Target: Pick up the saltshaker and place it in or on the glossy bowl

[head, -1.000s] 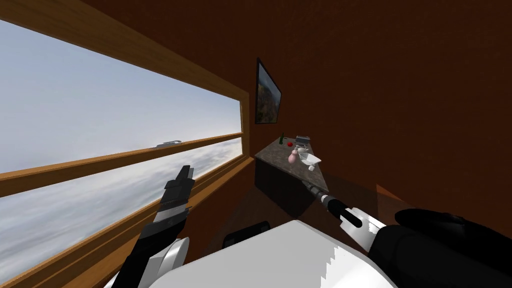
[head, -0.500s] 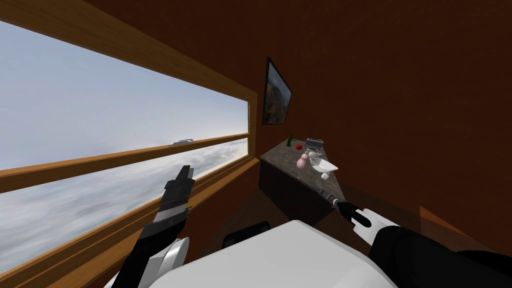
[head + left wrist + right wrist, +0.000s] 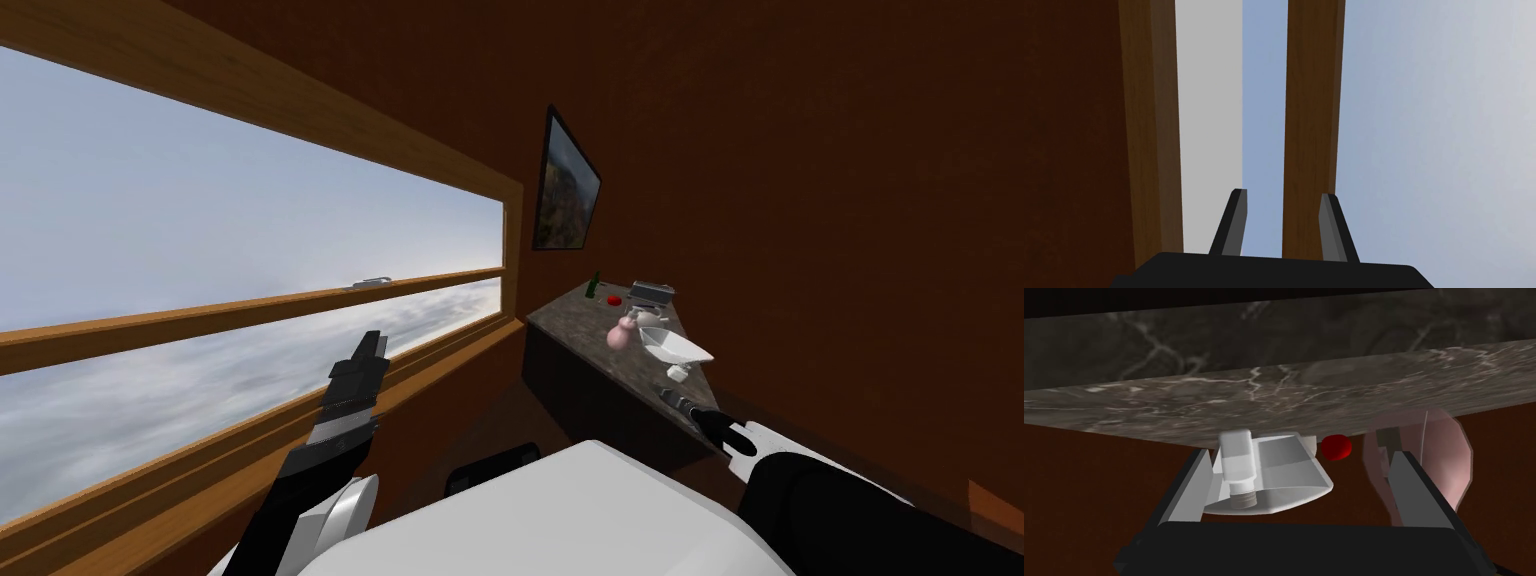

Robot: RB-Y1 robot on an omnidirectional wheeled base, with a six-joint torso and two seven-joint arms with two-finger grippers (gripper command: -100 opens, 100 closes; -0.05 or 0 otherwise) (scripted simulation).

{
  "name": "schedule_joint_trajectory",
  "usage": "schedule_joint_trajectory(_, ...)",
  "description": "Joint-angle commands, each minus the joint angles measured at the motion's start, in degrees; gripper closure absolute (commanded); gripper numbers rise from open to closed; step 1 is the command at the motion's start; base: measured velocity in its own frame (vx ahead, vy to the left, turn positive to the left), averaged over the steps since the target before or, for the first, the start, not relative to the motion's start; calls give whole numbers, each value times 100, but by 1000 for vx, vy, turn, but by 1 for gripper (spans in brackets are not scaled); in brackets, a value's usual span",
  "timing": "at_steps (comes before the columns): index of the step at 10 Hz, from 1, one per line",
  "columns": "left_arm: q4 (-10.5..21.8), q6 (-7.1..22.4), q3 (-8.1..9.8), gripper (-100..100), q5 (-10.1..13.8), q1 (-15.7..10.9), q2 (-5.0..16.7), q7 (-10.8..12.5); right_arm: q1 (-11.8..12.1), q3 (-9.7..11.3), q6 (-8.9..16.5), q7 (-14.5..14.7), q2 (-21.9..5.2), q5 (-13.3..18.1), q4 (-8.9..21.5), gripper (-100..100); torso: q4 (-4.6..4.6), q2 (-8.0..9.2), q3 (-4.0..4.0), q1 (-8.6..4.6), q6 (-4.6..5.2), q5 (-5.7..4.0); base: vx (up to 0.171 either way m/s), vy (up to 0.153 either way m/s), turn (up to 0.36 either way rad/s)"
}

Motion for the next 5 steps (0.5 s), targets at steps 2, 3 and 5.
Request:
schedule_joint_trajectory(2,0,0,0,0,0,0,0,0,119,-73,383,75,-213,-38,245,-100,0,0,0,8,-2,3,52,-85,166)
schedule_joint_trajectory(3,0,0,0,0,0,0,0,0,156,-96,526,112,-282,-46,360,-100,-1,-5,-3,-5,-4,0,71,-127,206)
schedule_joint_trajectory(5,0,0,0,0,0,0,1,0,216,-136,772,175,-389,-61,555,-100,-3,-13,-8,-18,-2,-3,61,-137,156)
